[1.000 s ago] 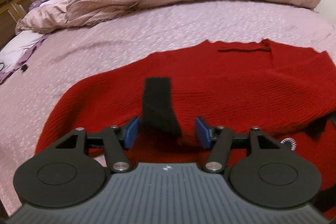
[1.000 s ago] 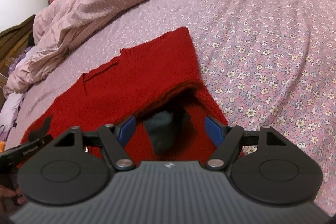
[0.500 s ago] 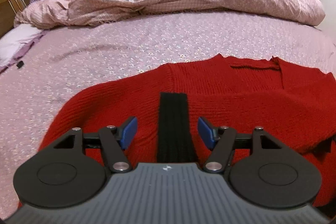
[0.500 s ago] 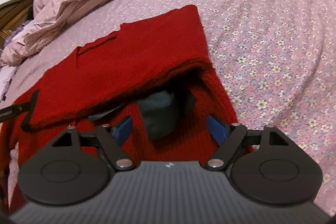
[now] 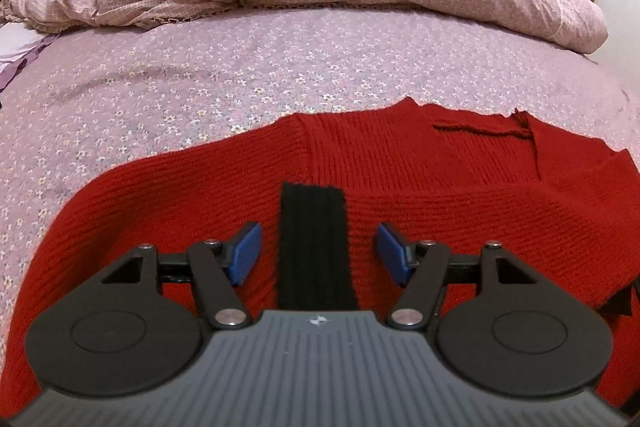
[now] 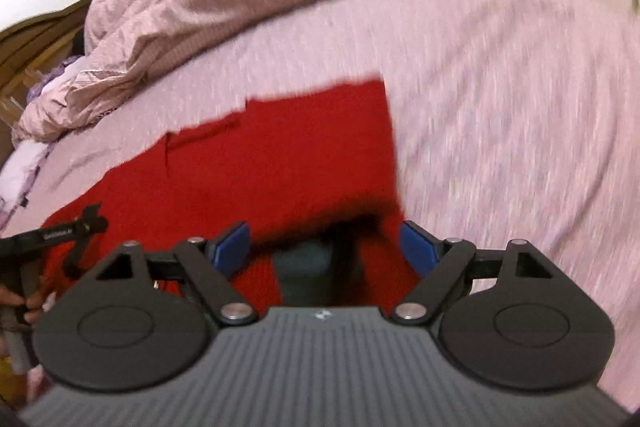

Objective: Fold small clothes
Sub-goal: 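Close the left gripper on the black cuff of the folded sleeve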

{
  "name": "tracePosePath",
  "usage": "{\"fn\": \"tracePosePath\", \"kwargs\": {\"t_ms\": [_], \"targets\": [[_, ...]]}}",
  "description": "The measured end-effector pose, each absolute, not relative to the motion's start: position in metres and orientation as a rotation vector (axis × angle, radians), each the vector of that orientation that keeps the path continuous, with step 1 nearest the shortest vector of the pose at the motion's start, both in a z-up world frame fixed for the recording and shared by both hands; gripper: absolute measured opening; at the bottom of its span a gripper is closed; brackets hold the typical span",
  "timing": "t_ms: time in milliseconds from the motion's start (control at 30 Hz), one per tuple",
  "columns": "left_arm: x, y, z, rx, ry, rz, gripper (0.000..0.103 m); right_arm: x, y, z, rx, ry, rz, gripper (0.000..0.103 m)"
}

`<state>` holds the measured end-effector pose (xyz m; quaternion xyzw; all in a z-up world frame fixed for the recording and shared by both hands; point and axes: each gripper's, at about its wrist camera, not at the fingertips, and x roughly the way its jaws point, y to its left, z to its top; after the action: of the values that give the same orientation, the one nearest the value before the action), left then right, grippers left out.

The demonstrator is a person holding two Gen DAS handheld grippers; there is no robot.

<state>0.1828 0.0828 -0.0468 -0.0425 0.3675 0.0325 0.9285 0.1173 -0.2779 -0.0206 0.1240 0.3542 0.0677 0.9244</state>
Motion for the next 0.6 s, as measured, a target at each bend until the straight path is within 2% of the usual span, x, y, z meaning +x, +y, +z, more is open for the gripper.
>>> {"fn": "tracePosePath", "kwargs": {"t_ms": [100, 233, 367, 600], "targets": [[0.186, 0.083, -0.048, -0.088, 0.746, 0.063, 0.067, 0.138, -0.276, -0.013, 0.213, 0.704, 0.134, 0.083], [0.190, 0.084, -0.047, -0.100, 0.745, 0.049, 0.055, 0.169, -0.273, -0.022, 0.181, 0.712, 0.105, 0.083], [0.191, 0.081, -0.047, -0.082, 0.744, 0.046, 0.049, 0.195, -0.268, -0.033, 0.128, 0.720, 0.086, 0.083], [0.191, 0.076, -0.049, -0.062, 0.737, 0.049, 0.045, 0.230, -0.267, -0.044, 0.089, 0.733, 0.048, 0.083]]}}
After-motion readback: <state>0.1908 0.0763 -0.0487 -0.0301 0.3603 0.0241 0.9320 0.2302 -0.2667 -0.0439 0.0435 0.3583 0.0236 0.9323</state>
